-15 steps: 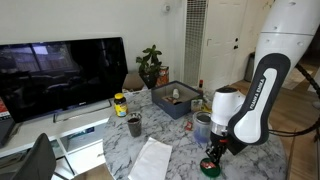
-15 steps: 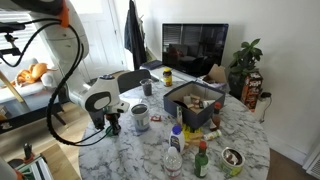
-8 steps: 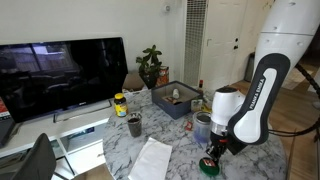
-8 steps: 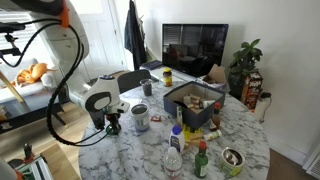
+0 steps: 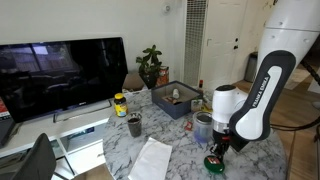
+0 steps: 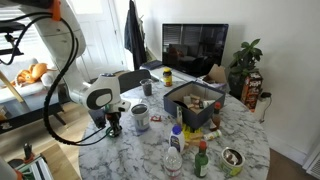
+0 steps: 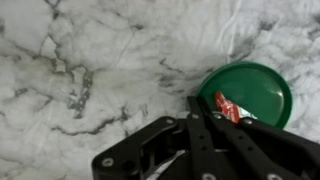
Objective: Put the tomato ketchup on the green lid, lift the green lid and put the ketchup in the grey cup
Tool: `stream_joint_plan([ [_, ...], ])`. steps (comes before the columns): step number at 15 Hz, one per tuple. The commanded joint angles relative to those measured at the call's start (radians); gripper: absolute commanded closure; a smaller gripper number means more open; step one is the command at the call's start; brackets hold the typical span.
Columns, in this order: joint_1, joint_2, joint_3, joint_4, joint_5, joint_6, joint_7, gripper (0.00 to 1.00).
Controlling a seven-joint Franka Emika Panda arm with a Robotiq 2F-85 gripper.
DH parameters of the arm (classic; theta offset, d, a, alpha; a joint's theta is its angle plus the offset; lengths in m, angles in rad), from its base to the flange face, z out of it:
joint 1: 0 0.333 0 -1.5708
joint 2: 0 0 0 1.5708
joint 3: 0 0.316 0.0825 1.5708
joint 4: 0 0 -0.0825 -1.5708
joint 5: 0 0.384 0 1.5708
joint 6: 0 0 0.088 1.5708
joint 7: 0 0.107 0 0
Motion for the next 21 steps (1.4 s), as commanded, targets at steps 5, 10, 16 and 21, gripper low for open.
stream_joint_plan([
  [5,0.111,-0.267,-0.161,-0.119,-0.297,-0.231,0.144,1.0],
  [10,0.016,-0.455,-0.089,-0.171,-0.393,-0.371,0.154,1.0],
  [16,-0.052,-0.397,-0.021,-0.119,-0.366,-0.362,0.138,0.98],
  [21,-0.071,-0.43,-0.007,-0.109,-0.406,-0.38,0.154,1.0],
])
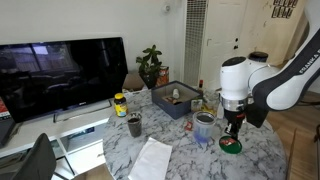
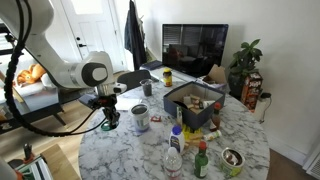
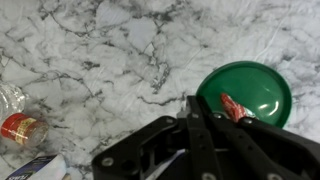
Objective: Put the tomato ketchup on the green lid, lift the green lid and put the ketchup in the grey cup
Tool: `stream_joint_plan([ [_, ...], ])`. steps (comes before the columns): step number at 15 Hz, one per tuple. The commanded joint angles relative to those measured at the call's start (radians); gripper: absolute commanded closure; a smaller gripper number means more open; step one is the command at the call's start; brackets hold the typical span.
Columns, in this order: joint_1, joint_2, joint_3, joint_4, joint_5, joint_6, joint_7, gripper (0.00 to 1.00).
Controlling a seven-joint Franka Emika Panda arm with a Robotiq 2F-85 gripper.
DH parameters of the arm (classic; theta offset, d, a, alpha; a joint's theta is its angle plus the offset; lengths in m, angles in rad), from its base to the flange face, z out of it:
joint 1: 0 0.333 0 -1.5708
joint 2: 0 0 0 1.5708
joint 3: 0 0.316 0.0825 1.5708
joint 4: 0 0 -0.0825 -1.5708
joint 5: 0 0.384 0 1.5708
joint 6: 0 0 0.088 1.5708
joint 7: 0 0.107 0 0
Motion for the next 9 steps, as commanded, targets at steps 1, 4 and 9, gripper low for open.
stream_joint_plan([
  [1,-0.049,-0.057,0.034,0.008,-0.05,-0.028,0.016,1.0],
  [4,-0.077,-0.101,0.041,0.03,-0.08,-0.06,0.012,1.0],
  [9,-0.137,-0.131,0.063,0.116,-0.182,-0.159,0.101,1.0],
])
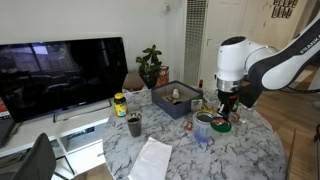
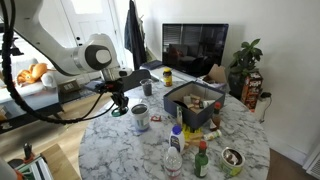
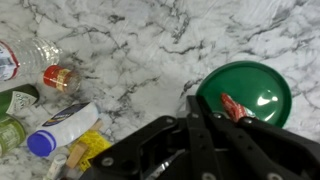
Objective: Put the tomato ketchup on the green lid, lift the green lid and put the ketchup in the grey cup
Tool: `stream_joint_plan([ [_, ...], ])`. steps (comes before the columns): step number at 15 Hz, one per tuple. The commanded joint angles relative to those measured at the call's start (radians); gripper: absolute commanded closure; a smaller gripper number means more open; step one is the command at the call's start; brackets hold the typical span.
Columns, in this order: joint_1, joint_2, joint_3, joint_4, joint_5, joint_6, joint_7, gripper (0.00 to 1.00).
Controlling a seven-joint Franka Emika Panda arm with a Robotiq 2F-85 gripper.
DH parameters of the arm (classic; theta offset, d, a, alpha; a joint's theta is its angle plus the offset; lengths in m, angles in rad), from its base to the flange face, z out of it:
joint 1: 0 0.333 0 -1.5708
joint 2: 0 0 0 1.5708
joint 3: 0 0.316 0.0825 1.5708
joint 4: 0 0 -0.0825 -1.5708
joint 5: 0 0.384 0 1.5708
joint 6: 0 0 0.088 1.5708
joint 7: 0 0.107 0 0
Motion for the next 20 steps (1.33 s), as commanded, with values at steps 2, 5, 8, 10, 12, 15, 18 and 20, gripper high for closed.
stream_joint_plan([
  [2,-0.069,-0.005,0.044,0.09,-0.158,-0.127,0.142,1.0],
  [5,-0.078,0.029,0.058,0.157,-0.253,-0.193,0.236,1.0],
  [8,-0.068,0.07,0.071,0.207,-0.335,-0.258,0.332,1.0],
  [10,-0.057,0.104,0.074,0.235,-0.37,-0.293,0.382,1.0],
  [12,-0.048,0.143,0.072,0.258,-0.4,-0.32,0.424,1.0],
  [15,-0.043,0.207,0.059,0.29,-0.415,-0.335,0.474,1.0],
  [18,-0.033,0.255,0.049,0.323,-0.415,-0.357,0.526,1.0],
  [20,-0.019,0.268,0.048,0.343,-0.427,-0.379,0.571,1.0],
])
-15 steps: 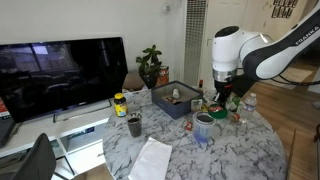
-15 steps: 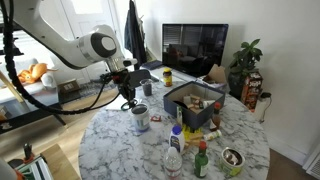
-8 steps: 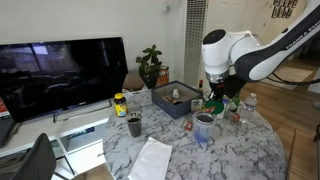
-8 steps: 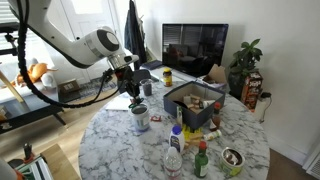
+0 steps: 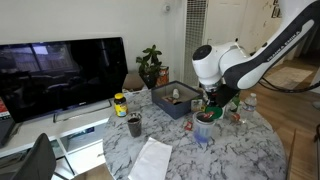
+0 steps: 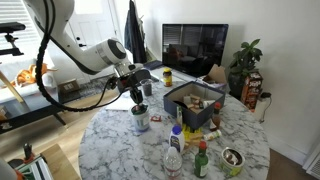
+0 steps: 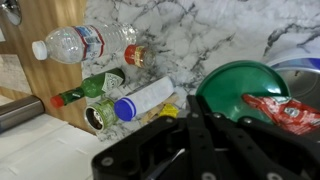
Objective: Put the tomato ketchup on the green lid, lift the green lid and put the ketchup in the grey cup
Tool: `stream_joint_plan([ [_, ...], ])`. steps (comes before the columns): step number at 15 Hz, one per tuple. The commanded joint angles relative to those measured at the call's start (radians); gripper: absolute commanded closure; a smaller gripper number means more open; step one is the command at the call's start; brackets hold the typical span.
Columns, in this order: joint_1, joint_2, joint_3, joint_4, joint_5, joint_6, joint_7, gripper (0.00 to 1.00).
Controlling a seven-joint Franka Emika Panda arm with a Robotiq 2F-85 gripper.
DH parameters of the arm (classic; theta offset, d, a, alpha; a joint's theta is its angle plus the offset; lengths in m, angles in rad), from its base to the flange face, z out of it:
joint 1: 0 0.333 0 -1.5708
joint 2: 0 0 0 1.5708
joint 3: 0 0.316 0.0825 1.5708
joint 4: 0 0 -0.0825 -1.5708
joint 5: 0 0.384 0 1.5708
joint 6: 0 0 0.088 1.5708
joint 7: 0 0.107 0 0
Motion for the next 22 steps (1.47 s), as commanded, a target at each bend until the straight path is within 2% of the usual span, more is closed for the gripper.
stream_joint_plan([
  [1,0.043,0.046,-0.015,0.052,-0.043,-0.062,0.096,1.0],
  [5,0.085,0.044,-0.007,0.075,-0.138,-0.162,0.195,1.0],
  [10,0.122,0.062,0.018,0.083,-0.223,-0.281,0.257,1.0],
  [13,0.117,0.055,0.028,0.073,-0.206,-0.283,0.265,1.0],
  [16,0.086,-0.008,0.029,0.022,-0.149,-0.183,0.209,1.0],
  [22,0.032,-0.169,0.02,-0.15,-0.026,0.161,0.008,1.0],
])
